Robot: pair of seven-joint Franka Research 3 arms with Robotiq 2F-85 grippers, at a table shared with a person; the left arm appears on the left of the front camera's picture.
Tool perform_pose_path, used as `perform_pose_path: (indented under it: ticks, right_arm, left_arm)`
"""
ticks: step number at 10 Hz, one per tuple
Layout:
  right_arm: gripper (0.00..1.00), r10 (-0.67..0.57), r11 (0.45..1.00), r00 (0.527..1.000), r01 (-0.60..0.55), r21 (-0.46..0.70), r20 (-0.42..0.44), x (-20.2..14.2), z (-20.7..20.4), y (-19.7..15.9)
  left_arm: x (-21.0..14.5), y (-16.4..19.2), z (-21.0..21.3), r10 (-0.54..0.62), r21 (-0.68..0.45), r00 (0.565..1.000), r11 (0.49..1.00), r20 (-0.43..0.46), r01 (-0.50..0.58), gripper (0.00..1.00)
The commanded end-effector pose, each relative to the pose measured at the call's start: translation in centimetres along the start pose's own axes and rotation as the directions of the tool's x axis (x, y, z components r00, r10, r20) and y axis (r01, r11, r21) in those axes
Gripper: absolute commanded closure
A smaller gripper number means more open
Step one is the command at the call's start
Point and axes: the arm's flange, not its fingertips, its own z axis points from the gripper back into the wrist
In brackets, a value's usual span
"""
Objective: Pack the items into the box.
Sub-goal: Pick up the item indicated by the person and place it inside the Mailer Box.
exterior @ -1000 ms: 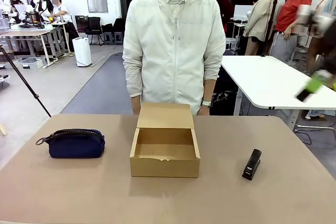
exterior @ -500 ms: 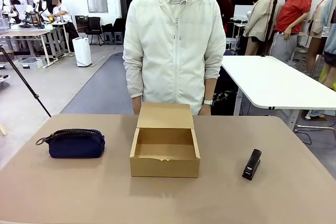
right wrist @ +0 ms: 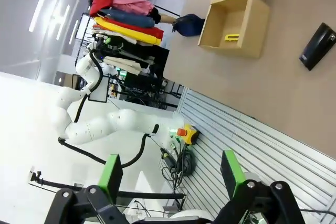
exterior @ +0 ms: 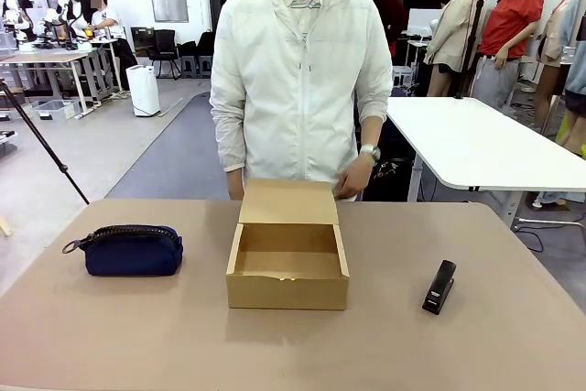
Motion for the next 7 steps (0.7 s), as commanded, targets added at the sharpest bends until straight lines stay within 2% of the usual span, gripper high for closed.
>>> perform_pose_path:
  ticks: [1,7]
  right_arm:
    - [0.0,0.021,1.0,1.0,-0.022,-0.008,-0.023,-0.16,0.51,-0.52]
    - [0.0,0.021,1.0,1.0,-0.022,-0.008,-0.023,-0.16,0.51,-0.52]
  left_arm:
    - [0.03,-0.04,0.09,-0.012,-0.023,1.0,1.0,0.004,0.012,0.0]
    - [0.03,-0.04,0.09,-0.012,-0.023,1.0,1.0,0.004,0.012,0.0]
